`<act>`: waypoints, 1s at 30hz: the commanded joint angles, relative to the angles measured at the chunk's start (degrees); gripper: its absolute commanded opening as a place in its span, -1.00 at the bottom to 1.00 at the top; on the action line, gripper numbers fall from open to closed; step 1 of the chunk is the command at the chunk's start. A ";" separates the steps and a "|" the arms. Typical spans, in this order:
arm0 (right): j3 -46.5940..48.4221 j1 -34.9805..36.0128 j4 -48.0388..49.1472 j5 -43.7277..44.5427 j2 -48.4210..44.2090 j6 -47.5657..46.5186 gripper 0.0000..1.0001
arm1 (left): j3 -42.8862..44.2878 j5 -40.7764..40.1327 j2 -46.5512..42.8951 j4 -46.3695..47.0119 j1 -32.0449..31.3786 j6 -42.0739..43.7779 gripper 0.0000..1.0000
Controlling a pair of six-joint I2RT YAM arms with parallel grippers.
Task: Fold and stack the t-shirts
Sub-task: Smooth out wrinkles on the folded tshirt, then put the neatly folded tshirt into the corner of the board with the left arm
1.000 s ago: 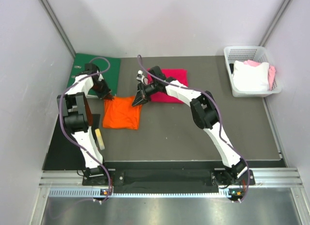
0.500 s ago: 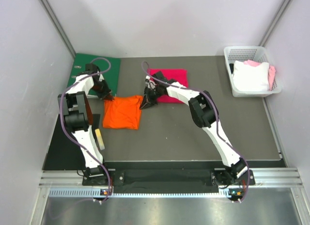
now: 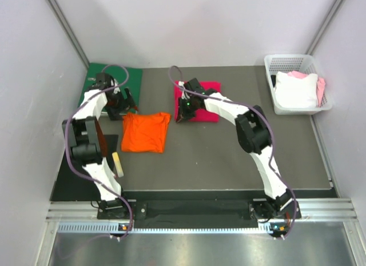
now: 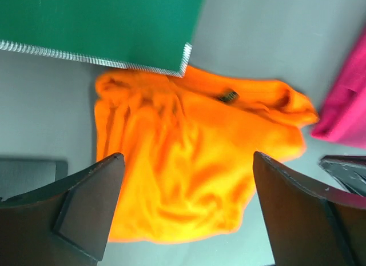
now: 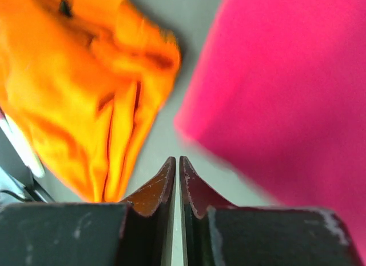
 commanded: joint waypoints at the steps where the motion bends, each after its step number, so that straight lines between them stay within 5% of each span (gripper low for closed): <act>1: -6.35 -1.37 5.80 7.50 -16.13 -3.90 -0.82 | -3.44 1.51 -11.14 4.72 0.03 -0.61 0.97; 8: -18.55 -9.44 6.94 9.62 -24.22 -1.79 -0.66 | -2.15 9.78 -10.38 12.28 -6.28 -3.51 0.98; 11: -22.95 -12.62 8.70 10.33 -25.63 -1.01 -0.32 | 3.30 10.66 -4.41 12.98 -11.30 -4.57 0.98; 17: -26.57 -19.47 11.34 8.84 -25.02 -0.48 -0.18 | 14.28 14.26 9.30 17.63 -16.31 -10.80 0.98; 21: -27.36 -20.01 12.83 8.13 -24.14 0.57 0.02 | 21.92 15.41 17.74 16.94 -18.68 -11.60 0.98; 30: -29.39 -20.01 15.38 6.55 -22.83 2.86 0.09 | 25.19 12.60 25.13 17.38 -21.24 -11.43 0.98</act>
